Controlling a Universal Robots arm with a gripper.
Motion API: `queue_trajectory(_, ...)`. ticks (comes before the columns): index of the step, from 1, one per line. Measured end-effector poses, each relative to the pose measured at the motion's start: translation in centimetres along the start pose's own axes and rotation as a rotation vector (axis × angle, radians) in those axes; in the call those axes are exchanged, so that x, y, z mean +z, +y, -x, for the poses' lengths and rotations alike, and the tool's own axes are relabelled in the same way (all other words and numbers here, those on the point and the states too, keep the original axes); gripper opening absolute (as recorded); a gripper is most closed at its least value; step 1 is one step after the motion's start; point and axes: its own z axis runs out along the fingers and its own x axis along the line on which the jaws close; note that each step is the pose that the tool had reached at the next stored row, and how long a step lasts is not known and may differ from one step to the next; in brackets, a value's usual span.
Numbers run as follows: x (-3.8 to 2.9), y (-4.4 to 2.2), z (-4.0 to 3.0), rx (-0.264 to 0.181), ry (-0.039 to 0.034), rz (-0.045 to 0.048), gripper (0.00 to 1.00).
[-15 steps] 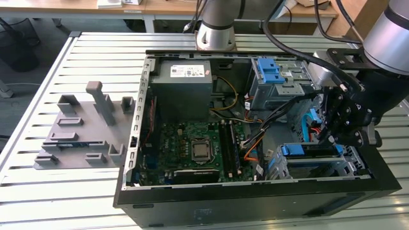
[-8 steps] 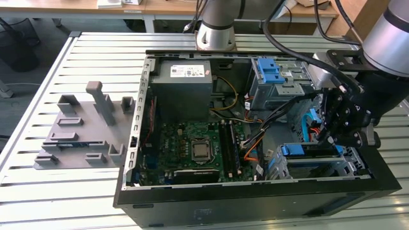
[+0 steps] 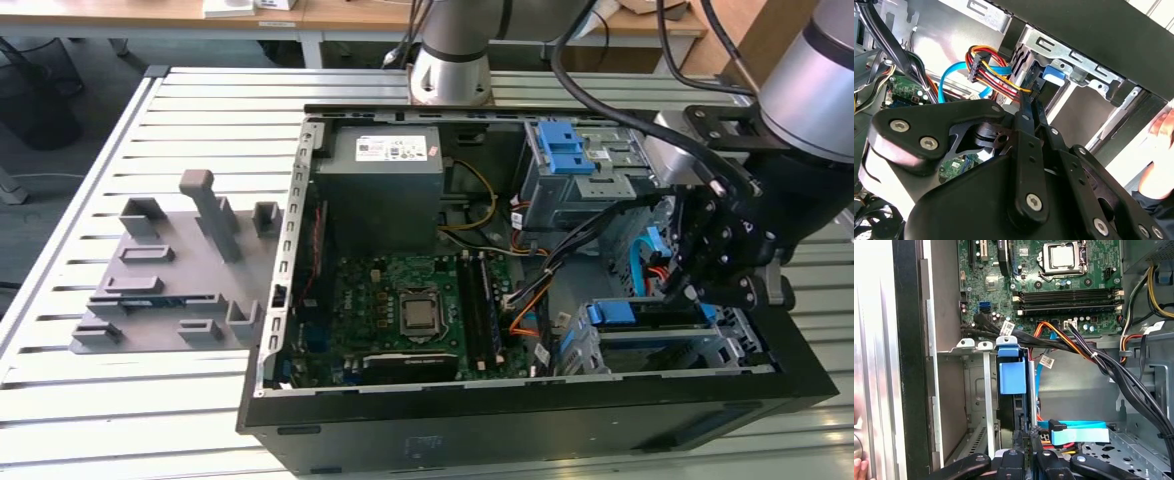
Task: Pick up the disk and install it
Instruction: 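Insert the first disk wire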
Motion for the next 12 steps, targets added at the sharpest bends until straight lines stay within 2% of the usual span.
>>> queue_trajectory(12, 0.26, -0.02, -0.14, 0.000, -0.0020, 0.0011, 0.16)
